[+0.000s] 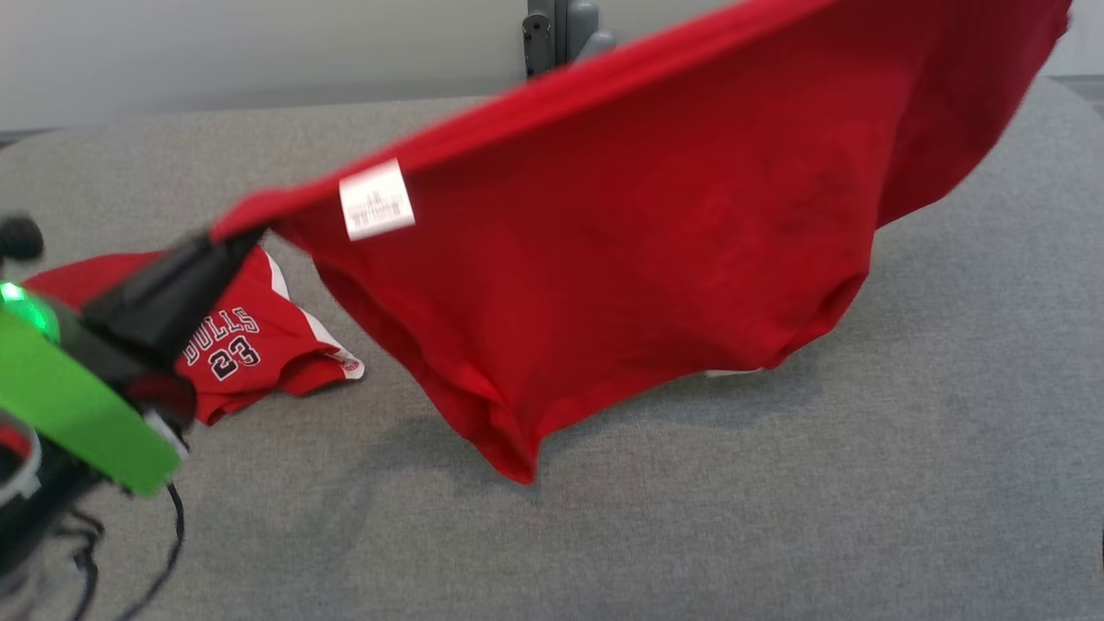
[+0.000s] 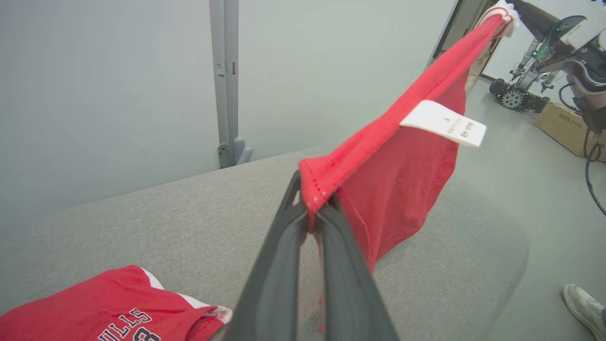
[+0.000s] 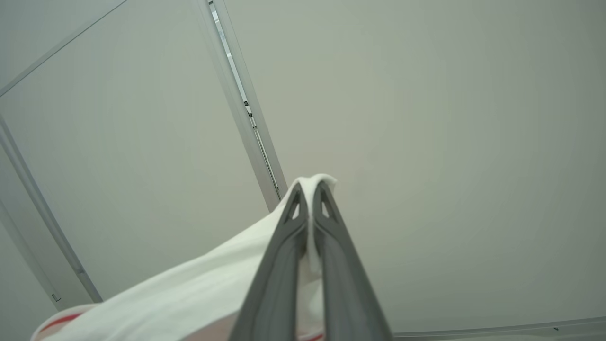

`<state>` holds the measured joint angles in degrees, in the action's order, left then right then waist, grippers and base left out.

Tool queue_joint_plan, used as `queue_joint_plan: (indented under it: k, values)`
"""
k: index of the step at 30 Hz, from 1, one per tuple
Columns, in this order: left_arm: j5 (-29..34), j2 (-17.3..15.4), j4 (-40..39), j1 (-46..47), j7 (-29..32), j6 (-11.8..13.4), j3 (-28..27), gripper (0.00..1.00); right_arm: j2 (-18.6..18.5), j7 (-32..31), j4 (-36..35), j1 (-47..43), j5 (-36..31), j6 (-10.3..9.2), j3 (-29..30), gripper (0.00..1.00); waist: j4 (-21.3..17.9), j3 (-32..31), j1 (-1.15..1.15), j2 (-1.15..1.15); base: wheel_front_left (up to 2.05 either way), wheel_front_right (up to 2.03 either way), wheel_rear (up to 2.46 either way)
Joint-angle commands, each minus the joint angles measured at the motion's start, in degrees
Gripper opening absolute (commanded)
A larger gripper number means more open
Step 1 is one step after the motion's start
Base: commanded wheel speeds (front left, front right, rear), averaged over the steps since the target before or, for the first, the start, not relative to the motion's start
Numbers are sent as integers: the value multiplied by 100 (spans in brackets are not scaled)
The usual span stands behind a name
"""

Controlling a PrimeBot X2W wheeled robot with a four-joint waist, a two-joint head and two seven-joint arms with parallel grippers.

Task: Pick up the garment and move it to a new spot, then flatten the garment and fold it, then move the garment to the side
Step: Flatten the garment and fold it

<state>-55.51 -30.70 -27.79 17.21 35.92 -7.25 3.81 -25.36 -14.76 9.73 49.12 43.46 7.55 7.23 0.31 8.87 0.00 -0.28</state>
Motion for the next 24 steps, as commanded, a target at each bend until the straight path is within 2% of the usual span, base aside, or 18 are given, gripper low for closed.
queue_joint_plan:
  k: [1, 3, 7, 10, 13, 16, 19, 23, 24]
  values:
    - [-36, -57, 247, 434, 77, -2, 38, 0, 125, -80, 98, 291, -265, -12, 86, 0, 35, 463, 0, 28, 0, 0, 0]
    - [135, -145, 799, 1345, 220, -9, 194, 0, 460, -193, 290, 914, -760, -12, 278, 0, -5, 728, 0, 28, 0, 0, 0]
    - [559, 93, 2031, 3167, 50, -23, 613, 0, 1084, -123, 899, 2047, -1887, -11, 556, 0, -45, 1371, 0, 28, 0, 0, 0]
    - [1101, 395, 3191, 4371, -654, -25, 915, 0, 1560, 326, 1463, 2770, -2603, -10, 829, 0, -90, 1766, 0, 28, 0, 0, 0]
    - [1567, 610, 4162, 5279, -1615, -29, 1398, 0, 1953, 947, 2012, 3360, -2991, -8, 1104, 0, -163, 1994, 0, 28, 0, 0, 0]
    - [1824, 686, 4891, 5888, -2711, -19, 1831, 0, 2104, 1466, 2351, 3740, -3170, -7, 968, 0, -263, 2197, 0, 28, 0, 0, 0]
    - [1903, 609, 5418, 6157, -3583, -18, 2360, 0, 2173, 1729, 2499, 3790, -2908, -6, 499, 0, -381, 2424, 0, 28, 0, 0, 0]
    - [1705, 276, 5726, 5759, -4367, -18, 3354, 0, 1758, 1877, 2283, 2869, -2319, -10, -693, 0, -505, 2400, 0, 28, 0, 0, 0]
    - [1705, 276, 5726, 5759, -4367, -18, 3354, 0, 1758, 1877, 2283, 2869, -2319, -10, -693, 0, -505, 2400, 0, 28, 0, 0, 0]
